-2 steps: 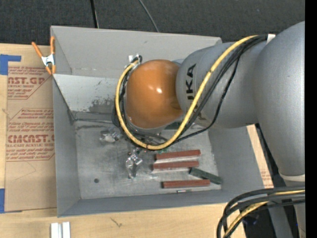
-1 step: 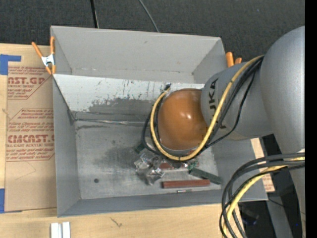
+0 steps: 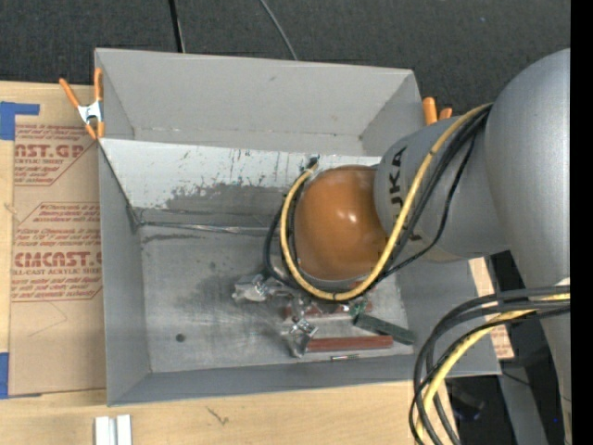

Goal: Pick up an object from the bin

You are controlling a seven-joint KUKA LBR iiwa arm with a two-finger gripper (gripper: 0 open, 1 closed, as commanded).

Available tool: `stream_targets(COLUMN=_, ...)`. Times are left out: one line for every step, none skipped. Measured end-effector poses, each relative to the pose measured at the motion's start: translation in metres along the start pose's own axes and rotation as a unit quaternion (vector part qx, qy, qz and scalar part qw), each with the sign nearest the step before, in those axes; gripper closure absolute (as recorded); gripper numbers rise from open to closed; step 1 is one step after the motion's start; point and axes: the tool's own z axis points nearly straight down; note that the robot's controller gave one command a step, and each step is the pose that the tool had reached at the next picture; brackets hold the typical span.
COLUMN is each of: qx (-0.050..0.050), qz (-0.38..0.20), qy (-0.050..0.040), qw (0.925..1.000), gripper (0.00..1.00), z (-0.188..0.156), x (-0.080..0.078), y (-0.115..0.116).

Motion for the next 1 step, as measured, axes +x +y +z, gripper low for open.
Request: stream_targets(qx=0.0, qz=0.0, qy=0.0001, qw=1.0, gripper=0.0, z=0.0, x=0.0, y=0.0001)
